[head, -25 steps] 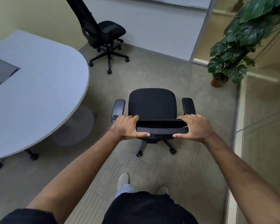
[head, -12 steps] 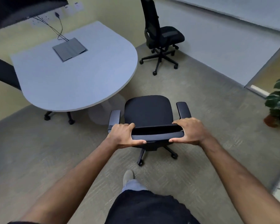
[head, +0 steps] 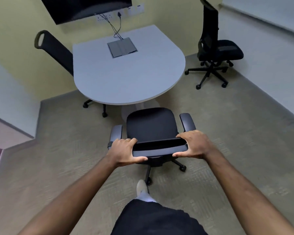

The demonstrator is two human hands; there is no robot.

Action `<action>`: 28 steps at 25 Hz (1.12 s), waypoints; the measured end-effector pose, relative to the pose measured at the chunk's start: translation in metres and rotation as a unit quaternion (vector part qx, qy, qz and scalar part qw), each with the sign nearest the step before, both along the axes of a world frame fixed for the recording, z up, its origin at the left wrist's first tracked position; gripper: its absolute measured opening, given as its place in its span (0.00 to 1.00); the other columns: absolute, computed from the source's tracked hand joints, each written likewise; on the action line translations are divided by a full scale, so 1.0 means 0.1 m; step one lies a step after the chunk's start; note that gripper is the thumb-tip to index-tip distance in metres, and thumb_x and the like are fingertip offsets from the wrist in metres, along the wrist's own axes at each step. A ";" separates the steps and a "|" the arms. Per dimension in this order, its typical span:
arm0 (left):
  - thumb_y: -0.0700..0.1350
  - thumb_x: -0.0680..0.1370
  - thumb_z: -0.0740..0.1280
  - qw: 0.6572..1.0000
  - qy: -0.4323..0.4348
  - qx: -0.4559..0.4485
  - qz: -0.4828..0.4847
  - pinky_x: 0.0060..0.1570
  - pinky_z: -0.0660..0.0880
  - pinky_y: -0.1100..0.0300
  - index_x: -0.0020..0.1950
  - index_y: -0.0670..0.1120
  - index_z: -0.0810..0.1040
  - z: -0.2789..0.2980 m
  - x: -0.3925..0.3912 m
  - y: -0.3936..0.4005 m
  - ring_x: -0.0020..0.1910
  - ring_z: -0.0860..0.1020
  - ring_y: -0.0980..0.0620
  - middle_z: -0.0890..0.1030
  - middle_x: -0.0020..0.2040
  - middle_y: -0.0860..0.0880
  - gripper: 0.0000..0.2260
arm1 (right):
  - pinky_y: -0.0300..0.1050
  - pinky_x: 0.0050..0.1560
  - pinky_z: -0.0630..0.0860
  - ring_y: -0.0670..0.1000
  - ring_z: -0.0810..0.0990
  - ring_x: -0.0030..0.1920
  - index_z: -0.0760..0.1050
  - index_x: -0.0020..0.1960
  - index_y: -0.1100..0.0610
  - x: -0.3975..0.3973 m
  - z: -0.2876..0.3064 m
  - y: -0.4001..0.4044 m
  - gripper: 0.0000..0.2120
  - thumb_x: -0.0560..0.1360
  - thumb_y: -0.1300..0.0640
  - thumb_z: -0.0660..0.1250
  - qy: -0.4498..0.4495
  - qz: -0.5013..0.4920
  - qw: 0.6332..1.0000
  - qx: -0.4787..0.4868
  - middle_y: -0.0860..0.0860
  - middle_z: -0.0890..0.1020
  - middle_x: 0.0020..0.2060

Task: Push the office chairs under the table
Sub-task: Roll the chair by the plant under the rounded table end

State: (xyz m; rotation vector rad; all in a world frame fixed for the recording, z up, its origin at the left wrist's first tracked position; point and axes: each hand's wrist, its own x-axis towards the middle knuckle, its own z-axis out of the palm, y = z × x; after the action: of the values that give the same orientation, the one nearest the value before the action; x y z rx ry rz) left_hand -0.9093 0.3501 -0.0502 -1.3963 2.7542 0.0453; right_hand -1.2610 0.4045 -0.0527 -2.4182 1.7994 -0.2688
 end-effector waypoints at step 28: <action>0.88 0.64 0.44 0.999 -0.009 0.013 0.048 0.54 0.75 0.50 0.70 0.52 0.76 0.04 1.05 -0.62 0.54 0.82 0.50 0.84 0.57 0.54 0.53 | 0.50 0.60 0.80 0.49 0.85 0.58 0.80 0.69 0.47 1.07 0.02 -0.73 0.52 0.64 0.10 0.54 0.041 0.013 0.999 0.016 0.43 0.87 0.57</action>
State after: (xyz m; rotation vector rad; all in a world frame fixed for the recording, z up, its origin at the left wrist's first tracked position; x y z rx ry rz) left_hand -0.8045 0.2885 -0.0459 -1.5134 2.6601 0.0710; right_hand -1.1537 0.3318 -0.0503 -2.4640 1.7888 -0.1395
